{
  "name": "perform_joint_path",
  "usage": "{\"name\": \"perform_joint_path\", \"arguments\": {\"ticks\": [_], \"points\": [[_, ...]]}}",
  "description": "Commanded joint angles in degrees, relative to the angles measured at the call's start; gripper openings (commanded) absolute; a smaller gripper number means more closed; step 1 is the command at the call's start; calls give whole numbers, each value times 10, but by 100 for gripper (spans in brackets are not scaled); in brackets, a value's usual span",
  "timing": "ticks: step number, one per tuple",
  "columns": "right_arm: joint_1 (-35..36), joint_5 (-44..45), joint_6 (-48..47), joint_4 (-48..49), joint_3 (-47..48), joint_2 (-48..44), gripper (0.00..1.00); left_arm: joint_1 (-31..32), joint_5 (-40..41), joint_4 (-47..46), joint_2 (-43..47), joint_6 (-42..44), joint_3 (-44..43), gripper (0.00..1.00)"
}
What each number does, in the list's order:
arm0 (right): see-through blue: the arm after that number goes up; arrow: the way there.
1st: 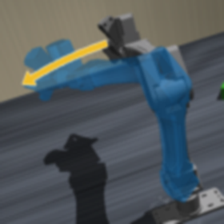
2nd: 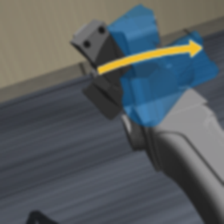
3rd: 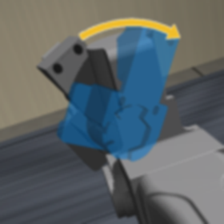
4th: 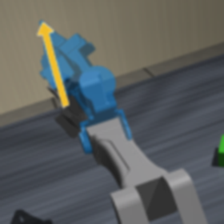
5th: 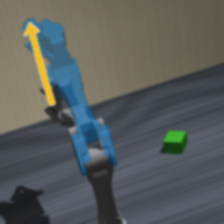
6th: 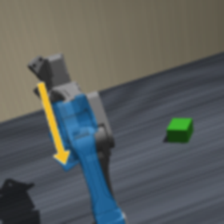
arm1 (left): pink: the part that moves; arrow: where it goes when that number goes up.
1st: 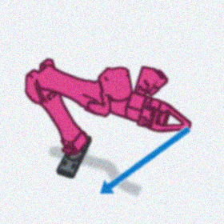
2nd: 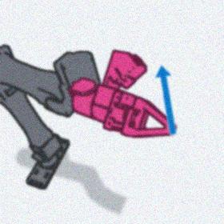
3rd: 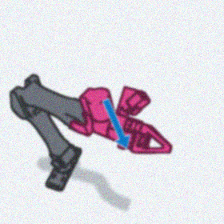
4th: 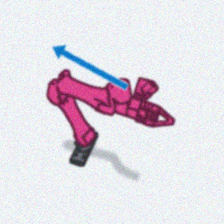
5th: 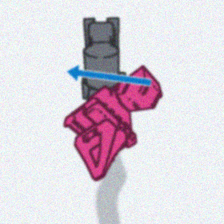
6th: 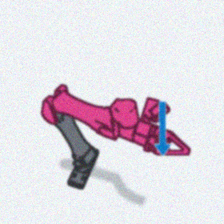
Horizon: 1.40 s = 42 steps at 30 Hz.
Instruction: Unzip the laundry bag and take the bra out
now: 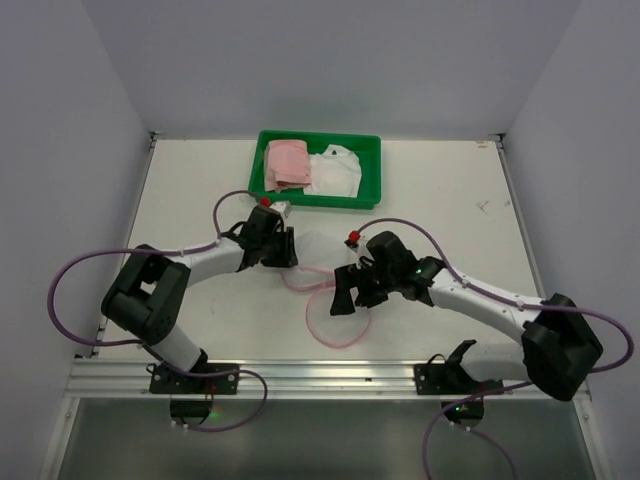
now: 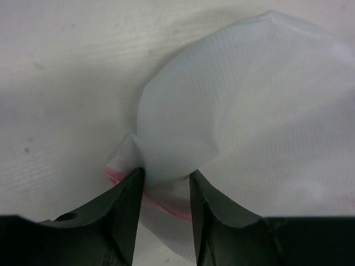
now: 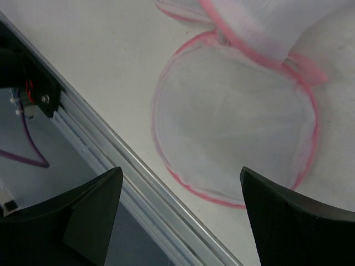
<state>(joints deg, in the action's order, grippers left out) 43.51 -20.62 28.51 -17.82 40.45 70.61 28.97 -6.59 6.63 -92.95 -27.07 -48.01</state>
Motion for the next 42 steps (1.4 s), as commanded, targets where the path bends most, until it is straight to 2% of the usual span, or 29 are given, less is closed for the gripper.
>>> {"name": "perform_joint_path", "arguments": {"ticks": [1, 4, 6, 9, 10, 13, 17, 21, 22, 24, 25, 26, 28, 30, 33, 38, 42], "points": [[0, -126, -8, 2, 10, 74, 88, 0, 28, -14, 43, -48, 64, 41], [-1, -168, -8, 21, 23, 143, 87, 0, 21, -18, 71, -74, 103, 39], [-10, -163, -2, 26, 33, 171, 87, 0, 18, -12, 87, -89, 116, 39], [-64, -156, 16, 60, 31, 204, 86, 0, 25, -2, 132, -114, 151, 38], [-102, -154, 20, 68, 31, 209, 86, 0, 25, -1, 158, -123, 174, 38], [-134, -95, 1, 47, 75, 220, 86, 0, -4, -11, 206, -155, 207, 40], [-134, -34, -35, 17, 168, 243, 87, 20, -45, -29, 251, -186, 240, 43], [-134, 24, -60, -12, 246, 248, 87, 42, -60, -51, 292, -237, 250, 56], [-134, 54, -61, -12, 247, 239, 87, 43, -60, -56, 313, -246, 250, 63], [-134, 84, -57, -12, 230, 203, 87, 43, -49, -55, 334, -253, 238, 70], [-134, 115, -49, -12, 203, 189, 87, 43, -30, -36, 350, -244, 227, 78], [-134, 130, -49, -12, 203, 173, 87, 43, -18, -25, 356, -244, 214, 82], [-134, 173, -31, -13, 150, 128, 87, 42, 30, 38, 349, -203, 155, 90], [-134, 199, -8, -18, 96, 101, 87, 39, 49, 58, 335, -159, 121, 91], [-139, 227, 35, -41, 45, 66, 85, 25, 33, 73, 282, -103, 67, 85], [-150, 263, 101, -49, -22, 24, 77, 14, -31, 87, 151, -30, -22, 79], [-163, 283, 139, -63, -41, 16, 74, 14, -86, 77, 67, 10, -67, 74]]}}
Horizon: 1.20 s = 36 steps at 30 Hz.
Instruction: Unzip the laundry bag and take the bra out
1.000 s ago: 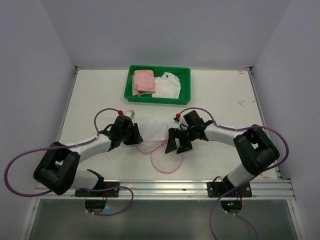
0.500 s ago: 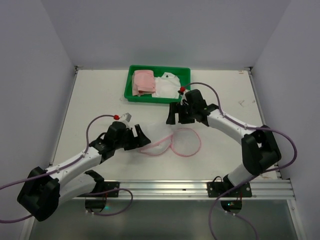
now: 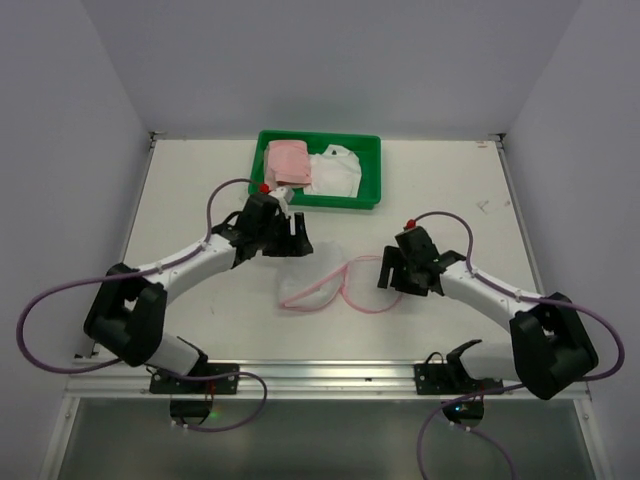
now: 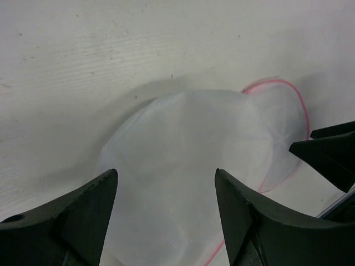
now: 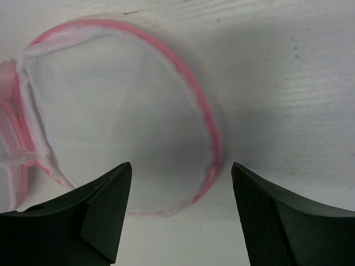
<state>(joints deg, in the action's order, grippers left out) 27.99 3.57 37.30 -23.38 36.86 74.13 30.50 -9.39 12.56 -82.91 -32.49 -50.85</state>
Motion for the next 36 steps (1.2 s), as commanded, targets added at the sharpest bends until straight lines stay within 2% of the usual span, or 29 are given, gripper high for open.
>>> {"name": "perform_joint_path", "arguments": {"ticks": [1, 5, 8, 12, 16, 18, 20, 21, 23, 24, 26, 32, 36], "points": [[-10, 42, 56, -9, -6, -21, 74, -1, -67, 16, -61, 64, -43, 74], [-25, 41, 65, -10, -22, -33, 73, 3, -78, -2, -104, 58, -36, 71], [-34, 4, 54, 1, -21, -19, 72, 6, -78, -30, -118, 42, -2, 65], [-35, -65, 39, 28, -12, 23, 70, 4, -78, -75, -117, 2, 58, 55], [-35, -93, 34, 40, 1, 61, 64, 4, -58, -103, -83, -35, 113, 45], [-35, -106, 34, 52, 5, 72, 59, 3, -42, -96, -50, -48, 137, 41], [-35, -106, 36, 58, 4, 81, 45, 3, -11, -83, -28, -50, 148, 38], [-35, -102, 35, 60, 5, 82, 34, 2, 1, -65, -8, -51, 149, 36], [-35, -89, 30, 60, 12, 79, 24, -1, 30, -49, 9, -50, 148, 36], [-34, -79, 22, 49, 17, 69, 11, -1, 36, -42, 21, -48, 146, 35], [-33, -59, 8, 29, 43, 52, 0, -2, 38, -39, 27, -48, 142, 35], [-4, 29, -53, -47, 130, -42, 0, -1, 29, -45, 2, -51, 113, 31], [60, 51, -87, -66, 176, -72, 0, -1, 20, -57, -17, -56, 100, 26]]}}
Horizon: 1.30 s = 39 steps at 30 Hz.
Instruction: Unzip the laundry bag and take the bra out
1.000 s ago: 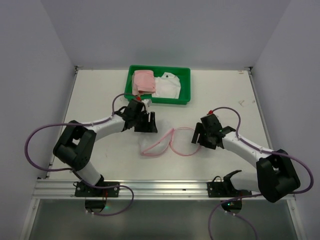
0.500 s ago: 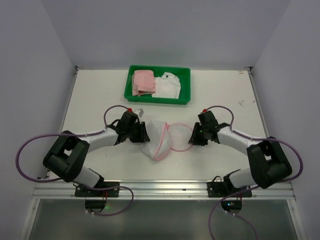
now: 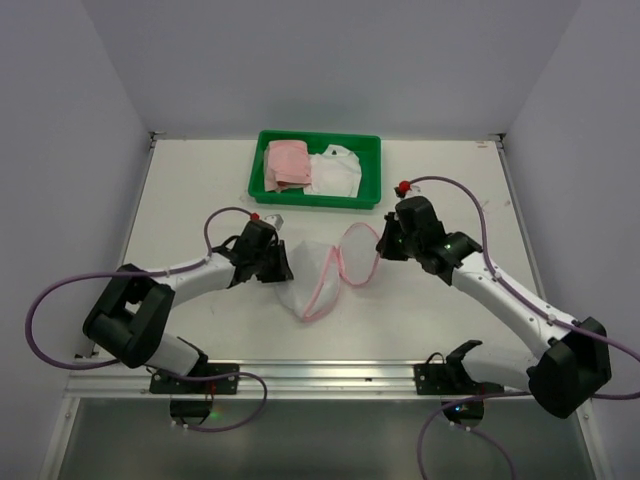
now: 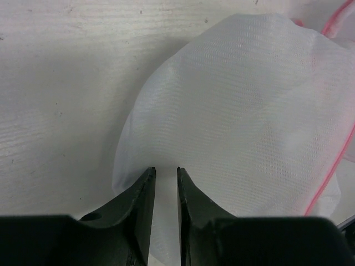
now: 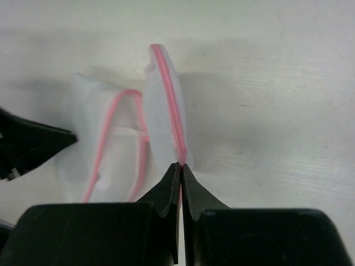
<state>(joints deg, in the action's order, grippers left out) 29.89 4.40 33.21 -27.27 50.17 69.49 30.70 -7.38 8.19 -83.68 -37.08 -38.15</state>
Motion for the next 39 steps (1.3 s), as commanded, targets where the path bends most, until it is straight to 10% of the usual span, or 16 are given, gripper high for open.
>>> {"name": "perform_joint_path", "arguments": {"ticks": [1, 24, 31, 39], "points": [[54, 44, -53, -24, 51, -28, 0, -3, -3, -14, -11, -10, -30, 25], [191, -298, -111, 244, 75, 219, 0, 14, -57, -161, -31, -80, 29, 17], [191, -363, -112, 267, 79, 243, 29, -5, -11, -114, 21, -63, 32, 21], [191, -351, -129, 224, 85, 173, 54, -34, 32, -35, 95, -44, 17, 50]]}}
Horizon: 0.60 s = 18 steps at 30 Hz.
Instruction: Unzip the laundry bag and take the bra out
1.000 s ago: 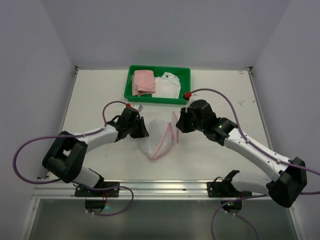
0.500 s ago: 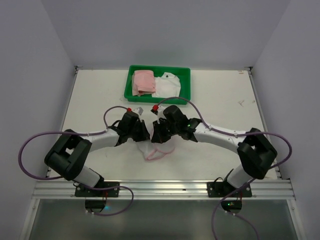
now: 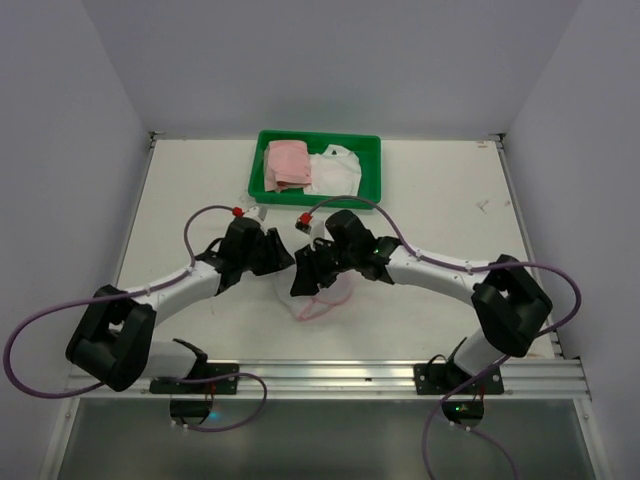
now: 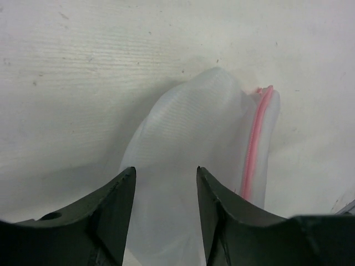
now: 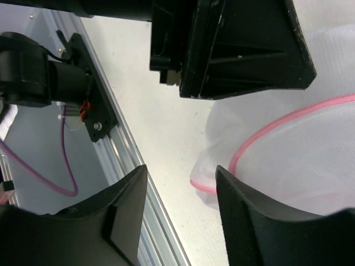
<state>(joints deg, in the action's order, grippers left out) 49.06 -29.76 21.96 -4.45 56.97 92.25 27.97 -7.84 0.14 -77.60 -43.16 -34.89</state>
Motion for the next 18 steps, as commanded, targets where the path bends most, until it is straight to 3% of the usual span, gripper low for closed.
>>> {"name": "perform_joint_path", "arguments": {"ticks": [1, 5, 8, 10, 13, 18], "points": [[-2, -3, -17, -8, 16, -64, 56, -6, 44, 56, 41, 20, -25, 53], [-3, 73, -30, -35, 14, -109, 68, -17, 100, 137, 89, 46, -52, 76], [-7, 117, -24, -39, 9, -129, 78, -42, 123, 172, 129, 58, -61, 88], [-8, 117, -25, -42, 20, -117, 79, -59, 133, 183, 148, 63, -64, 91], [-8, 95, -22, -35, 31, -60, 78, -62, 136, 185, 167, 69, -61, 89], [-8, 80, -10, -4, 28, 10, 76, -61, 38, 119, 125, 57, 2, 65]]}}
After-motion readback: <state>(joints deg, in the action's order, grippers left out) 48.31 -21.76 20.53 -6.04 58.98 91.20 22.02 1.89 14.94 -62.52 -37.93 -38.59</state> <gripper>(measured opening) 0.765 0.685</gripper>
